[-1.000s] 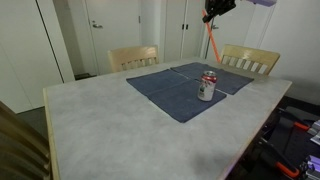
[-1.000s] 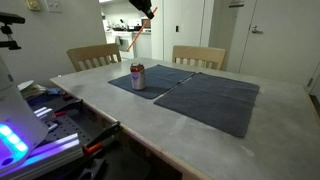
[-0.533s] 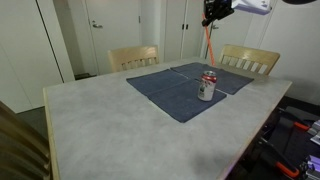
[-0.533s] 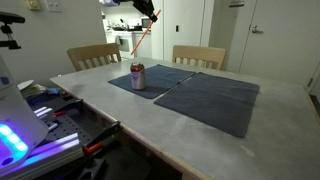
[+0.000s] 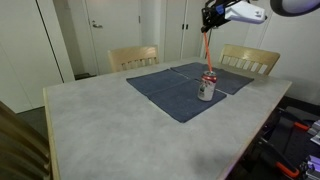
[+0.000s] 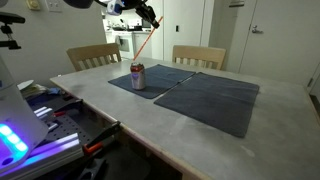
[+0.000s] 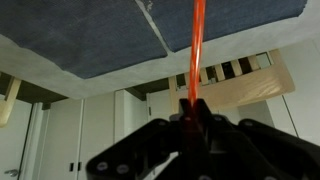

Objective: Put the straw in the can

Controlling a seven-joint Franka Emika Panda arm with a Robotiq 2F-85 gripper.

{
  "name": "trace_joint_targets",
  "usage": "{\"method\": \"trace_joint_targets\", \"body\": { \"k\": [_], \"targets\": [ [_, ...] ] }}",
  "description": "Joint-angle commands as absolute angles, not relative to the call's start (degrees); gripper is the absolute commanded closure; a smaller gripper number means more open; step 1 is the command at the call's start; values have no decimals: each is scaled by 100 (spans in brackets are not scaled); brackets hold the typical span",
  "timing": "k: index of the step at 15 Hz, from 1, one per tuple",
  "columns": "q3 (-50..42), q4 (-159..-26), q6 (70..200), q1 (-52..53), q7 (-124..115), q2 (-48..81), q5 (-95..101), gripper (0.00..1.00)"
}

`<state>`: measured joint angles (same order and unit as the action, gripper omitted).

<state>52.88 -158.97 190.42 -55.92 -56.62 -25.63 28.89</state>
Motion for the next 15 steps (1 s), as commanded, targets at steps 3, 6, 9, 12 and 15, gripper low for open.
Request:
{"method": "trace_joint_targets", "body": {
  "k": [3, 6, 9, 12, 15],
  "targets": [
    [6353, -15893, 19369, -6701, -6030, -3025, 2835, 98],
    [6838, -15890, 19525, -7144, -6192, -3272, 2714, 98],
    [7206, -15873, 19635, -7475, -6235, -3440, 2506, 98],
    [7417, -15782, 19642, -7689, -6200, -3346, 2405, 98],
    [7466, -15716, 19611, -7773, -6157, -3247, 2392, 98]
  ]
}}
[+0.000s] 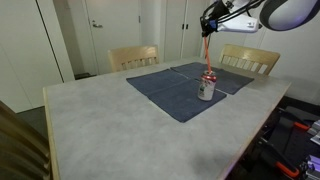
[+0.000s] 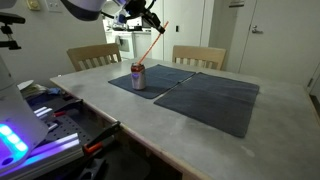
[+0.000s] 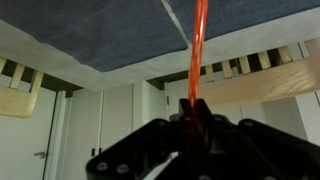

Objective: Put the straw in the can

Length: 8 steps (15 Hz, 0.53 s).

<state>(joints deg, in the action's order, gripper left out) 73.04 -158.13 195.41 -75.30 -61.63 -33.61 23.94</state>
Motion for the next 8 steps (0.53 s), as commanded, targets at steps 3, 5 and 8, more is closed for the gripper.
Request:
{"method": "trace_joint_targets", "body": {
  "k": [3, 5, 8],
  "targets": [
    [7407, -15651, 19504, -7775, -6132, -3071, 2438, 98],
    [7291, -15599, 19327, -7691, -6078, -2728, 2523, 98],
    [7188, -15550, 19140, -7609, -6055, -2378, 2568, 98]
  ]
}}
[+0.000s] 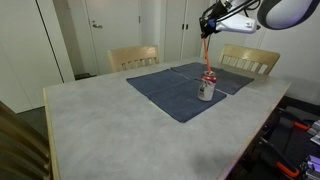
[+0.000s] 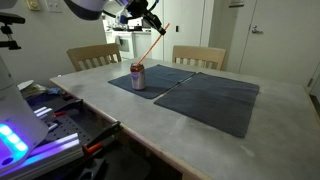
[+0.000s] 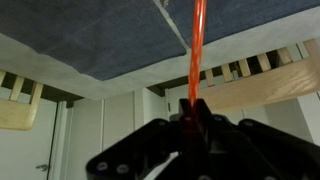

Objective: Put the straw in the can

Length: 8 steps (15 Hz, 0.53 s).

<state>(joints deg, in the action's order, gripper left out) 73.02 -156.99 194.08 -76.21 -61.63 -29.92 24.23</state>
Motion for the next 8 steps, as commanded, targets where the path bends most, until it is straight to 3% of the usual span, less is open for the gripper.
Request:
{"method": "trace_joint_targets", "body": {
  "k": [1, 8],
  "targets": [
    [7171, -15531, 19079, -7593, -6054, -2300, 2562, 98],
    [6869, -15453, 18839, -7351, -6088, -2109, 2492, 98]
  ]
}}
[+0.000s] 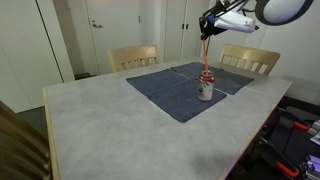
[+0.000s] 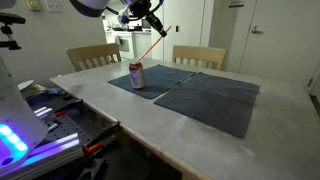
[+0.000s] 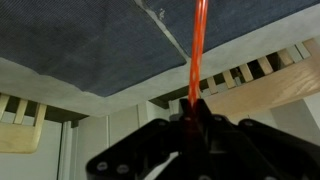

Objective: Put the straw in the can

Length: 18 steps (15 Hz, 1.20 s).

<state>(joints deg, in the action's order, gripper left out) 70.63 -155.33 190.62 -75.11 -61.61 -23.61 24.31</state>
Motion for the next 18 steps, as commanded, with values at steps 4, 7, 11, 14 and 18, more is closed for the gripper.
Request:
{"method": "trace_joint_targets", "body": {
  "k": [4, 7, 11, 14, 18],
  "targets": [
    [6613, -15472, 18691, -7087, -6104, -2221, 2467, 98],
    [6387, -15471, 18486, -6826, -6096, -2272, 2452, 98],
    [6086, -15464, 18222, -6484, -6073, -2301, 2435, 98],
    [5882, -15472, 18088, -6254, -6068, -2358, 2424, 98],
    [5697, -15481, 18014, -6069, -6087, -2489, 2424, 98]
  ]
}}
